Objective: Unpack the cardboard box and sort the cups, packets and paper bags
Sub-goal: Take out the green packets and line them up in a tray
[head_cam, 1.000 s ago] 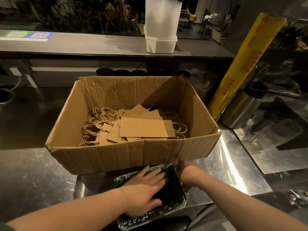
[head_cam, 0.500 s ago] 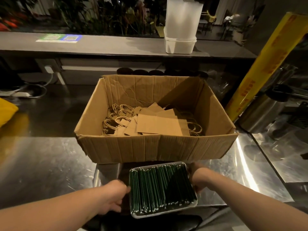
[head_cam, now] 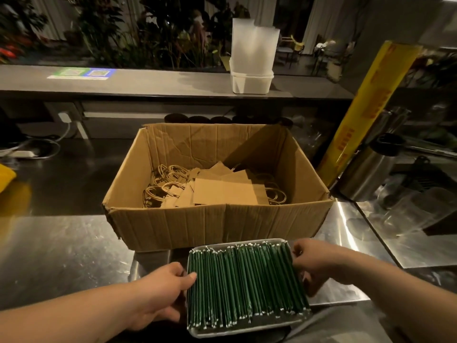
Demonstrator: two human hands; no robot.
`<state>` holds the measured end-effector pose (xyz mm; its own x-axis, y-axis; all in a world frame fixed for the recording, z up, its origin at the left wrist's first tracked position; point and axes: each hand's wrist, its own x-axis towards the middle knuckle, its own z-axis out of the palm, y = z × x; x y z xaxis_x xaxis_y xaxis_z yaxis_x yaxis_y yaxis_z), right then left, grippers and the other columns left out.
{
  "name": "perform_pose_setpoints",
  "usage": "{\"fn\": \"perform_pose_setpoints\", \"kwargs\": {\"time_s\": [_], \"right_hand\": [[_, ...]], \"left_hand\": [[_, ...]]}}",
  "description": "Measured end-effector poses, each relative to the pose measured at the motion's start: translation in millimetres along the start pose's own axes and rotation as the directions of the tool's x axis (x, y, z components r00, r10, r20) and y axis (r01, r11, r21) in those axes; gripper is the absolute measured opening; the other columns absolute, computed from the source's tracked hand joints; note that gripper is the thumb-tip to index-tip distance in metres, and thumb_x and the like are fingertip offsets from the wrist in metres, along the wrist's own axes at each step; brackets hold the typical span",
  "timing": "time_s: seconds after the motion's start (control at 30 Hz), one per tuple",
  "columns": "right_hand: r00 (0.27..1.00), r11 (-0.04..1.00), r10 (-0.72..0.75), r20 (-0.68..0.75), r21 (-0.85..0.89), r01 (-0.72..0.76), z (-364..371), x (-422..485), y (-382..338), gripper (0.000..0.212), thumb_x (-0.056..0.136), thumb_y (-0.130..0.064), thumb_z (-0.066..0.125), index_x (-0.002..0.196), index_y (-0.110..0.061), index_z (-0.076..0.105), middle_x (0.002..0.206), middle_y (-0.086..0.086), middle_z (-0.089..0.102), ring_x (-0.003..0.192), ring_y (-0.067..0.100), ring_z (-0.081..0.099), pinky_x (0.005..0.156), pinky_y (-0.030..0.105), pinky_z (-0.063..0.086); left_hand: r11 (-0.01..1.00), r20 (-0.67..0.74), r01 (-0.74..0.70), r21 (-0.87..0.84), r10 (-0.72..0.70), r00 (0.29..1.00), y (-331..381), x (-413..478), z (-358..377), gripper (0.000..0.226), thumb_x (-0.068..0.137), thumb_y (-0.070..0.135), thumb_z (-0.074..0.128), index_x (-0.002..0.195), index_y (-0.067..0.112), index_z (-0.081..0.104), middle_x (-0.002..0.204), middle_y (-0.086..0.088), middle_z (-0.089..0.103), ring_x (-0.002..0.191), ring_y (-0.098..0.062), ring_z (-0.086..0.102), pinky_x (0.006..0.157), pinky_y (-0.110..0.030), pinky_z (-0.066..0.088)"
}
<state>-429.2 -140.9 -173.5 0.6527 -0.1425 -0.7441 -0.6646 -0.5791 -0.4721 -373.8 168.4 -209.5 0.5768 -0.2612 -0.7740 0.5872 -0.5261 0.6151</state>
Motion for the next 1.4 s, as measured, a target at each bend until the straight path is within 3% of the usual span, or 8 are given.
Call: {"fn": "perform_pose_setpoints", "kwargs": {"time_s": [0.2,0.43,0.5,0.67,0.8,1.03,1.17,1.4], "right_hand": [[0.995,0.992,-0.094,-0.018,0.086,0.095,-50.0,-47.2,-21.8,0.021,0.094,-0.01,0.07,0.112,-0.002,0.062,0.09,0.015,0.075,0.072,0.026,0.074,0.065,0.034,0.06],[0.963,0.909,-0.209,-0.168,0.33,0.255,-111.6,-76.8,-69.1,0.014,0.098,-0.004,0.062,0.11,0.004,0.062,0.072,0.017,0.068,0.052,0.023,0.062,0.051,0.036,0.059],[0.952,0.859,-0.213,-0.219,0.423,0.29,-128.3,-72.6,-76.9,0.01,0.098,-0.001,0.06,0.106,0.004,0.061,0.073,0.017,0.069,0.051,0.022,0.063,0.045,0.031,0.055],[0.944,0.777,-0.179,-0.277,0.549,0.308,-166.4,-56.7,-92.8,0.017,0.099,-0.003,0.056,0.112,0.002,0.066,0.081,0.013,0.072,0.061,0.02,0.066,0.052,0.03,0.051],[0.905,0.7,-0.101,-0.414,0.616,0.36,-204.4,-43.2,-101.7,0.016,0.103,-0.006,0.053,0.103,-0.001,0.068,0.073,0.012,0.074,0.066,0.022,0.069,0.055,0.031,0.054],[0.842,0.485,0.084,-0.532,0.761,0.432,-263.9,-4.9,-126.7,0.016,0.102,0.002,0.048,0.093,0.003,0.061,0.076,0.023,0.07,0.074,0.031,0.066,0.072,0.045,0.057],[0.821,0.288,0.199,-0.535,0.833,0.473,-309.0,48.4,-139.3,0.011,0.101,0.002,0.045,0.101,0.0,0.056,0.095,0.025,0.063,0.074,0.03,0.062,0.046,0.038,0.058],[0.792,0.057,0.22,-0.57,0.818,0.573,-381.0,133.5,-173.9,0.029,0.101,0.004,0.046,0.125,-0.005,0.058,0.106,0.02,0.065,0.08,0.033,0.064,0.037,0.035,0.054]], "left_hand": [[0.994,0.011,-0.109,0.012,0.109,0.994,55.1,-44.5,-30.1,0.027,0.098,0.025,0.066,0.115,0.004,0.066,0.108,-0.021,0.075,0.101,-0.04,0.073,0.087,-0.062,0.058],[0.952,-0.108,-0.299,0.068,0.304,0.946,155.1,-71.9,-60.7,0.031,0.097,0.036,0.066,0.11,0.009,0.07,0.107,-0.018,0.076,0.099,-0.04,0.074,0.08,-0.034,0.053],[0.938,-0.155,-0.331,0.106,0.344,0.926,183.9,-64.6,-62.9,0.034,0.096,0.043,0.066,0.108,0.012,0.07,0.104,-0.016,0.075,0.077,-0.03,0.069,0.058,-0.024,0.045],[0.91,-0.241,-0.376,0.176,0.41,0.88,265.0,-29.5,-52.6,0.026,0.1,0.043,0.061,0.101,0.019,0.07,0.071,0.004,0.069,0.061,-0.011,0.049,0.047,-0.024,0.029],[0.896,-0.208,-0.442,0.05,0.442,0.873,336.3,6.5,-36.0,0.032,0.099,0.041,0.063,0.116,0.014,0.069,0.11,0.0,0.074,0.095,-0.015,0.061,0.103,-0.039,0.044],[0.763,-0.11,-0.642,-0.082,0.633,0.766,414.8,58.4,-10.5,0.031,0.107,0.028,0.048,0.134,0.016,0.057,0.133,-0.003,0.062,0.123,-0.024,0.055,0.105,-0.046,0.046],[0.772,0.009,-0.628,-0.097,0.632,0.775,437.0,86.1,9.2,0.039,0.109,0.029,0.043,0.146,0.018,0.047,0.139,-0.003,0.06,0.123,-0.024,0.058,0.104,-0.047,0.05],[0.782,0.09,-0.62,-0.066,0.623,0.777,456.3,126.2,34.3,0.036,0.108,0.03,0.045,0.143,0.024,0.052,0.129,0.007,0.064,0.116,-0.017,0.062,0.094,-0.041,0.059]]}}
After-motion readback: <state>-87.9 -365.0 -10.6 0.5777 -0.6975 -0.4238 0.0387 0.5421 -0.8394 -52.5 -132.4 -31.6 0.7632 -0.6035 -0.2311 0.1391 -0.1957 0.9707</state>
